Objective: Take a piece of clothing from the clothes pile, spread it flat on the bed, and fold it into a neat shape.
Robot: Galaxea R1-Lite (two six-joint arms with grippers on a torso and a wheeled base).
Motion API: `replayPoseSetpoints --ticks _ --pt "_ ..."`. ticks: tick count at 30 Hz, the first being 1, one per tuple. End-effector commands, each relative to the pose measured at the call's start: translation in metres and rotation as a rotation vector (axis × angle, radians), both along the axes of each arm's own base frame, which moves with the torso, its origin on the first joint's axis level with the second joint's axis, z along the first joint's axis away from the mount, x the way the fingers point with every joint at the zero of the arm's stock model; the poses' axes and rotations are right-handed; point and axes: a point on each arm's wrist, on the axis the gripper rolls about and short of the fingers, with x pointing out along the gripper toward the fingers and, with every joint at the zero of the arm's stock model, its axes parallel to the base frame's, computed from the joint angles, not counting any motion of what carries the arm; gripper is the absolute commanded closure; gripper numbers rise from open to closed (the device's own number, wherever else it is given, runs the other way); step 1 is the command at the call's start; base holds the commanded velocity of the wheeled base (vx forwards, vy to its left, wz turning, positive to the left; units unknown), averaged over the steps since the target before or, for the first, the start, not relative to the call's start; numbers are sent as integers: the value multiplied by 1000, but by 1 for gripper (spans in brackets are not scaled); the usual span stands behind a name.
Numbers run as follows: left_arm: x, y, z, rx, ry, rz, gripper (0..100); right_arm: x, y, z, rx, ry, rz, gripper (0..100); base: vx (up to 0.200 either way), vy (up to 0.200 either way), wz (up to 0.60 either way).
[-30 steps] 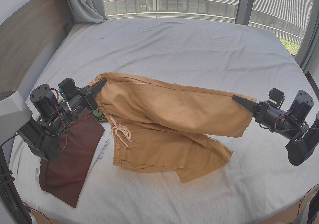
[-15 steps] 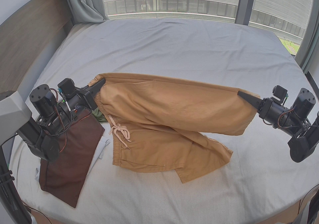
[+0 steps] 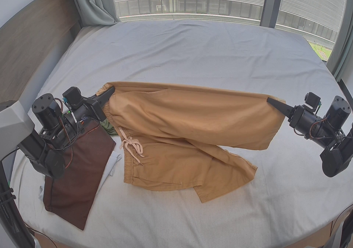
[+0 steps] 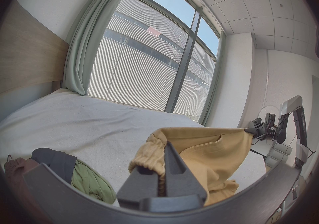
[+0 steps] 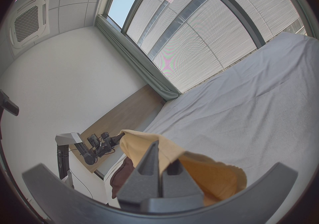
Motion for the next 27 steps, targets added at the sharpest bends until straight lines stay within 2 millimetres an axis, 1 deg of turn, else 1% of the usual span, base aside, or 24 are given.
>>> replayPoseSetpoints --ticks 1,10,15,23,27 --pt "0 0 -1 0 2 1 100 1 -1 -1 0 2 -4 100 0 0 0" --pt "1 1 -1 0 3 2 100 3 -1 -4 -3 7 -6 100 0 0 0" --pt "1 1 -2 0 3 4 100 6 -9 -3 -1 2 -30 100 0 0 0" --pt "1 2 -6 4 18 4 100 6 -7 -7 -3 16 -26 100 0 0 0" --pt "1 2 -8 4 24 4 100 8 -6 -3 -6 -3 -24 100 0 0 0"
